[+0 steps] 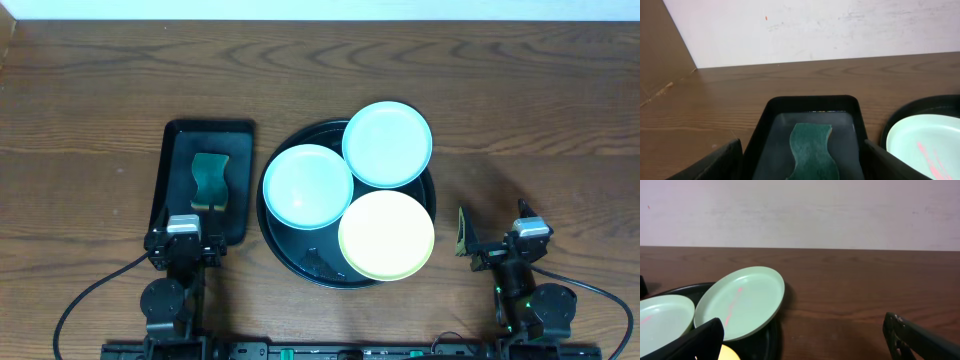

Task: Clean dirty plates on tray and stack at the side

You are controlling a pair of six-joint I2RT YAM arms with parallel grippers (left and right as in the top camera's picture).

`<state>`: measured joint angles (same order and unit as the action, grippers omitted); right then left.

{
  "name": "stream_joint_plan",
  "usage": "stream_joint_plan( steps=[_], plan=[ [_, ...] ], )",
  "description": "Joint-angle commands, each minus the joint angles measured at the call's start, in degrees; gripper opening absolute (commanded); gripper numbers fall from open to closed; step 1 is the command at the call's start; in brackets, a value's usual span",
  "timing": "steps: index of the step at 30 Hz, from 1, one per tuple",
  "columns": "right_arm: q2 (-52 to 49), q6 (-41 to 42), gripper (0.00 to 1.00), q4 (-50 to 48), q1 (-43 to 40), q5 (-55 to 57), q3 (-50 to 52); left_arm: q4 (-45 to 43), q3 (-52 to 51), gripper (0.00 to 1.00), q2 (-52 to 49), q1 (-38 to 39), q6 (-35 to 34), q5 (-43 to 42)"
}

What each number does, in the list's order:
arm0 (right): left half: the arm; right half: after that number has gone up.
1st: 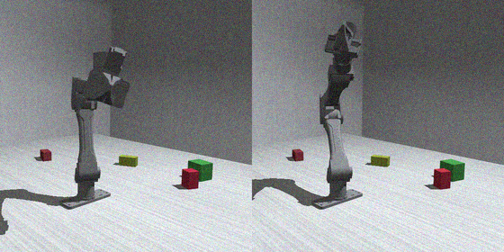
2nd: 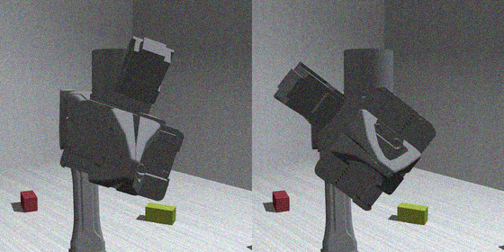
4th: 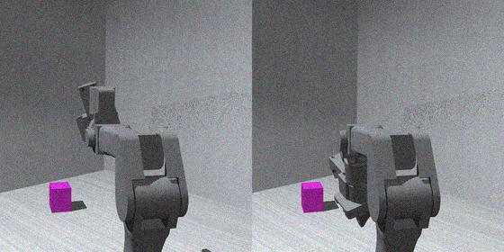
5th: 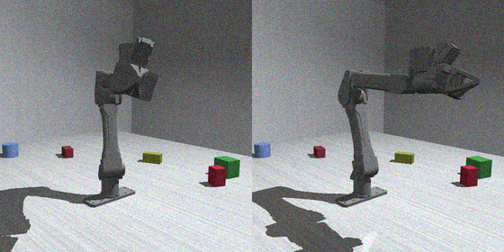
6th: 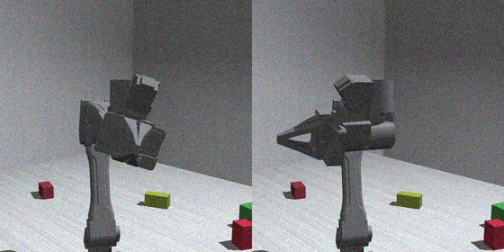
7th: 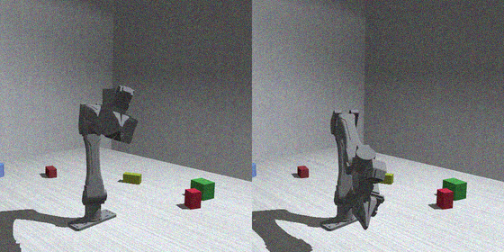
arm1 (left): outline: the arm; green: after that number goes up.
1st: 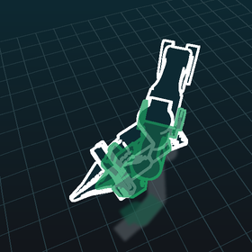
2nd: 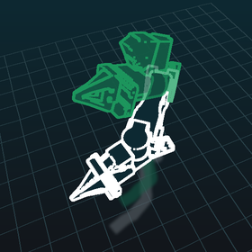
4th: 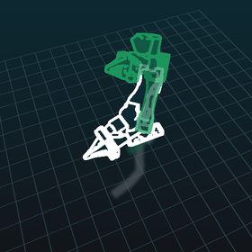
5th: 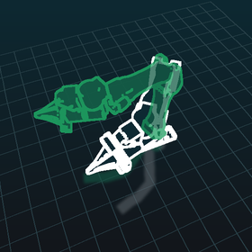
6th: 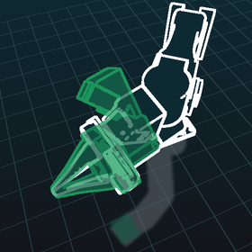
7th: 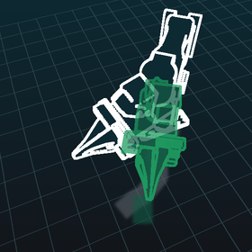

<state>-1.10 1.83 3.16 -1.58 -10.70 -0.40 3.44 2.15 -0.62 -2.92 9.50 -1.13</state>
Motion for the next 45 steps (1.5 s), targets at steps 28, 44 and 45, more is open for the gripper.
stream_joint_plan(
  steps=[28,44,45],
  plan=[
    [-0.02,-1.07,0.99,0.15,0.50,-0.28,0.09,0.59,-1.92,0.75,0.33,-0.28,0.94,0.70],
    [-0.02,-2.75,0.99,0.15,0.50,0.35,0.09,0.57,-1.92,0.75,0.33,-0.28,0.96,0.70],
    [-0.02,-2.75,0.99,0.15,0.50,0.35,0.09,0.57,-1.92,0.75,0.33,-0.28,0.96,0.70]
  ],
)
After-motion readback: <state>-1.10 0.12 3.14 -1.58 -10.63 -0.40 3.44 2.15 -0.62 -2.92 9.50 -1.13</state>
